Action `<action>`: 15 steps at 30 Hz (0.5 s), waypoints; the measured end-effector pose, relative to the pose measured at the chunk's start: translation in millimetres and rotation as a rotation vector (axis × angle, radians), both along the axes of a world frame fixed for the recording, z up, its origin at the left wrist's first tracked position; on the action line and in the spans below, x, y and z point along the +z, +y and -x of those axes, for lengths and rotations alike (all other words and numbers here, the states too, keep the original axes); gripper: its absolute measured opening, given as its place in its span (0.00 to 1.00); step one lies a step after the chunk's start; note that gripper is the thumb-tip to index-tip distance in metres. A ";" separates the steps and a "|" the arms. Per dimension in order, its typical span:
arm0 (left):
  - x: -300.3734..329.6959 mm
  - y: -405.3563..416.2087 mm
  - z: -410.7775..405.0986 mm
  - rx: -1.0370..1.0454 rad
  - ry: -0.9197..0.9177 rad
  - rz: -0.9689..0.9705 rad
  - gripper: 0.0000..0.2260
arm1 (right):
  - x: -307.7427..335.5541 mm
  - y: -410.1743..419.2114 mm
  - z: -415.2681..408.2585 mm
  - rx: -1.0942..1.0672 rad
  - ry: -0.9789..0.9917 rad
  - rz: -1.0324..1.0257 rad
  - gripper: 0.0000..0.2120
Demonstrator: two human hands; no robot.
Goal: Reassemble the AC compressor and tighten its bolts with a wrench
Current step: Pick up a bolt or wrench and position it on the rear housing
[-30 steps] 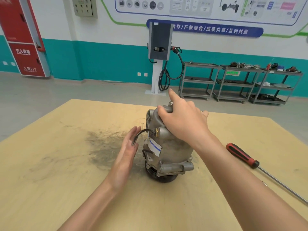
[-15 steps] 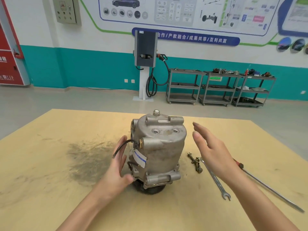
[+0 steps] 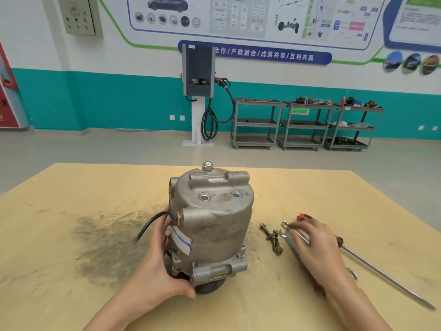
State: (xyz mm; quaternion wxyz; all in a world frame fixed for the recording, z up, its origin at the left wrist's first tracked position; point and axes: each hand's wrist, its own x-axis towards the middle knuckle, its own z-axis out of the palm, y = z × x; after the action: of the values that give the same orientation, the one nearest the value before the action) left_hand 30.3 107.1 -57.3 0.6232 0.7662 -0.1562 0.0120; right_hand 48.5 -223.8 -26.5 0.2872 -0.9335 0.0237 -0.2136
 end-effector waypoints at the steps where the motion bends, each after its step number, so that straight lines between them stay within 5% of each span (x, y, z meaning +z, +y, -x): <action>1: 1.1 -1.5 0.7 -0.006 0.009 -0.003 0.68 | -3.1 1.2 0.7 0.022 0.030 0.049 0.03; 9: 8.0 -8.7 7.2 -0.011 0.028 -0.049 0.67 | -14.4 13.2 3.0 -0.008 0.198 0.435 0.20; 15: 7.7 -10.5 10.4 0.025 -0.027 -0.090 0.58 | -19.3 15.6 0.4 -0.075 0.183 0.563 0.18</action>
State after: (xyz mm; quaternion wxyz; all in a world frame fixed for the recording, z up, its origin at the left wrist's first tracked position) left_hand 19.9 96.6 -49.6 0.5857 0.7952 -0.1552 0.0232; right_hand 48.1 -208.1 -45.8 0.0056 -0.9902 0.0237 -0.1372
